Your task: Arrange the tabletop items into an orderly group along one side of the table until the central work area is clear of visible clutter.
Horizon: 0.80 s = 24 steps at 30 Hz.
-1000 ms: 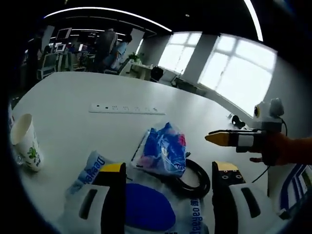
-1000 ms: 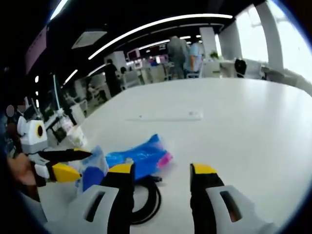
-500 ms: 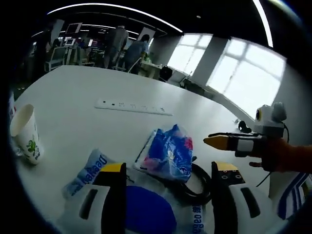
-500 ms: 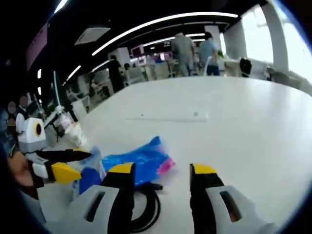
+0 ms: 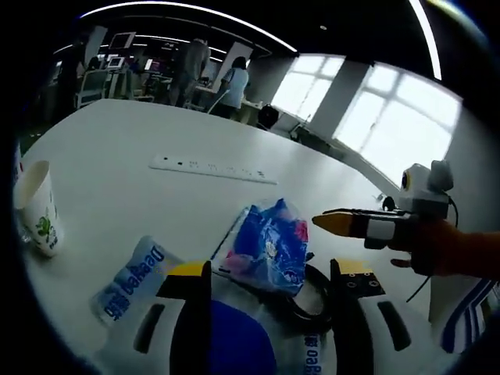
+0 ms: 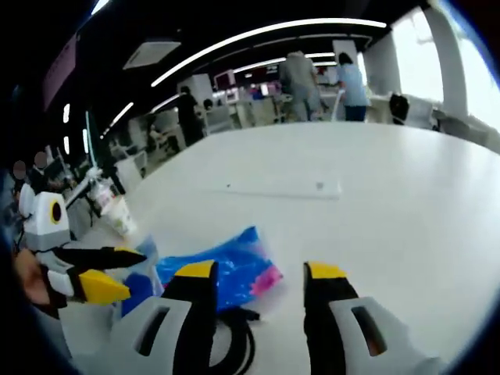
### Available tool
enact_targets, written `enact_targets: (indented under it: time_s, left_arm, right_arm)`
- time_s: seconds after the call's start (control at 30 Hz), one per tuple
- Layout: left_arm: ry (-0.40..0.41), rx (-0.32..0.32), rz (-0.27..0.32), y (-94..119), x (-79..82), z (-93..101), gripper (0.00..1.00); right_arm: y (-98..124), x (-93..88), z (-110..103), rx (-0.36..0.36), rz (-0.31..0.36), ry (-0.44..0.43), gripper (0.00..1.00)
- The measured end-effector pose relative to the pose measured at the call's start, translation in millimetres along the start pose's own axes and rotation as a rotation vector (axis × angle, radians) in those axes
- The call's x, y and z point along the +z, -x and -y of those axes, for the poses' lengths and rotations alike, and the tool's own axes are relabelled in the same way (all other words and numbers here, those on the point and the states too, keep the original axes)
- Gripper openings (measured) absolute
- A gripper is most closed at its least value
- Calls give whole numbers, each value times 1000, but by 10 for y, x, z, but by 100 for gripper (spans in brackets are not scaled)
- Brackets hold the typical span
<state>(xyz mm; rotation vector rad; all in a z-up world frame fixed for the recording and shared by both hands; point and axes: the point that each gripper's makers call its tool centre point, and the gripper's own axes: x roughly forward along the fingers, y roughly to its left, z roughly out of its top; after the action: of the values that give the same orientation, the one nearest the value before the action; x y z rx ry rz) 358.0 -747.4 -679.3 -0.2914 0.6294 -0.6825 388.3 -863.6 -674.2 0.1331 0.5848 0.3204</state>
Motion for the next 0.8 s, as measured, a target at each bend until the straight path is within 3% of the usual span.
enact_targets:
  time_s: [0.8]
  left_arm:
    - [86,24,-21,-118,-109,5,55]
  right_arm:
    - [-216,33,35,26,-16,17,40]
